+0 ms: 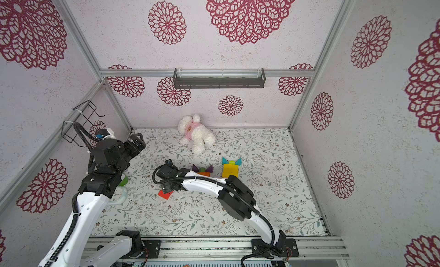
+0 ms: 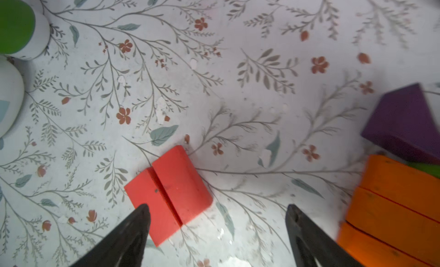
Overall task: Assemble a carrot with building blocks
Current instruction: Pick up the building block from the center of the board.
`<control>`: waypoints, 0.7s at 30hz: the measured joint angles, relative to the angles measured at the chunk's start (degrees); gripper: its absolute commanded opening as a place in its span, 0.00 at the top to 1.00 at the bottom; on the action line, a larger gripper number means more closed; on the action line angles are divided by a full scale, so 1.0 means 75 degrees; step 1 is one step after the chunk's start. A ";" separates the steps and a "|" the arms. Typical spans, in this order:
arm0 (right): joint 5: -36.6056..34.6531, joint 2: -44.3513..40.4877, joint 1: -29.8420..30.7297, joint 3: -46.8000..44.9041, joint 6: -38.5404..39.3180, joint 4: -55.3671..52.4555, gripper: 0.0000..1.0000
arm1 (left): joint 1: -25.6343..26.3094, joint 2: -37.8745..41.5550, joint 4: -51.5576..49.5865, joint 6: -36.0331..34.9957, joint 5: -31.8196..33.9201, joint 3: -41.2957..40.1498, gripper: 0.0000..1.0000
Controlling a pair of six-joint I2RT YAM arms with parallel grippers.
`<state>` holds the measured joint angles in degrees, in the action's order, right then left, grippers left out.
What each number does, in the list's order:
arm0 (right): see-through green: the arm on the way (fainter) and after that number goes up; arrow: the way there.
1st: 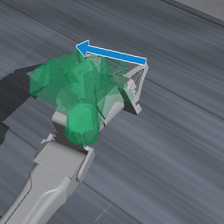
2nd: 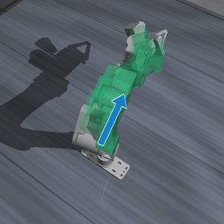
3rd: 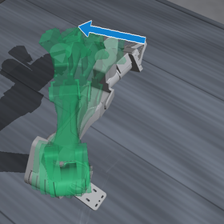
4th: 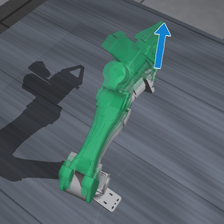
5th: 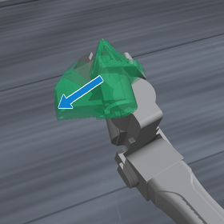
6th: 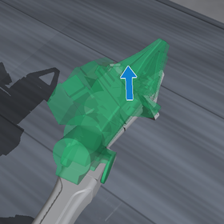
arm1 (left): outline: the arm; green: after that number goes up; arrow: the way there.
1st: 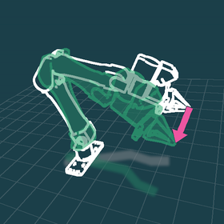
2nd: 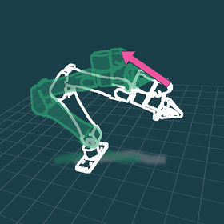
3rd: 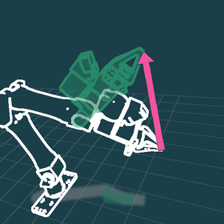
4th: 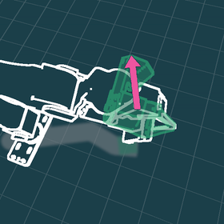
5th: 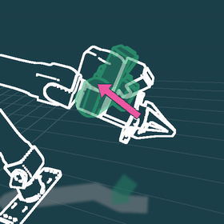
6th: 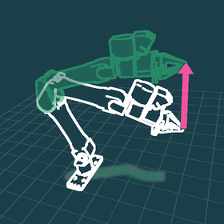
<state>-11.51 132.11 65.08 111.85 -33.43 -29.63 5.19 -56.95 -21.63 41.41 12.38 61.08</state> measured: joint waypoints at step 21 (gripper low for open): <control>-0.0653 0.1644 0.0358 0.1964 0.0918 -0.0825 0.08 | 0.0000 -0.0274 -0.0017 0.0087 -0.0189 -0.0017 0.03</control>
<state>-16.40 144.44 67.77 126.58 -26.55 -35.81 5.19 -59.00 -21.76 42.06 10.96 60.95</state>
